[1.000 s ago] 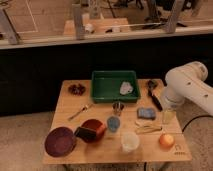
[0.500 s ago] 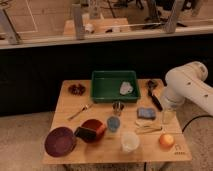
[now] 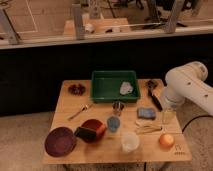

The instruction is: Place brush in paper cup

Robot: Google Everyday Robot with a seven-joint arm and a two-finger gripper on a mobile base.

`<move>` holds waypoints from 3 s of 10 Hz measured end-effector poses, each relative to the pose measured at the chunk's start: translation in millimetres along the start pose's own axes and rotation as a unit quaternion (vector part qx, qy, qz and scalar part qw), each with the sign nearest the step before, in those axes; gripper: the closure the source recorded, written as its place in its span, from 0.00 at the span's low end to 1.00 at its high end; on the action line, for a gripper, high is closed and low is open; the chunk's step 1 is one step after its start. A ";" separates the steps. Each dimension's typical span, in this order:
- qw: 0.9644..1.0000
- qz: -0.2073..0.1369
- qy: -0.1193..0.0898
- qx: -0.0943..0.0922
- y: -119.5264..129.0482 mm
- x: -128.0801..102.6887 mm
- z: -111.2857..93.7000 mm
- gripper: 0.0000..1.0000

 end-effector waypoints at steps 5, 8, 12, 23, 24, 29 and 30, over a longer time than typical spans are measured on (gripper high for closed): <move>0.997 0.049 -0.029 0.052 -63.3 -9.4 17.8 0.20; 0.992 0.094 -0.065 0.060 -110.7 -7.2 41.4 0.20; 0.991 0.100 -0.069 0.060 -115.1 -6.1 44.4 0.20; 0.980 0.157 -0.089 0.079 -124.3 5.7 57.5 0.20; 0.978 0.172 -0.087 0.084 -126.2 11.7 62.3 0.20; 0.966 0.226 -0.085 0.092 -146.2 28.1 111.8 0.20; 0.965 0.231 -0.086 0.093 -156.7 31.6 125.1 0.20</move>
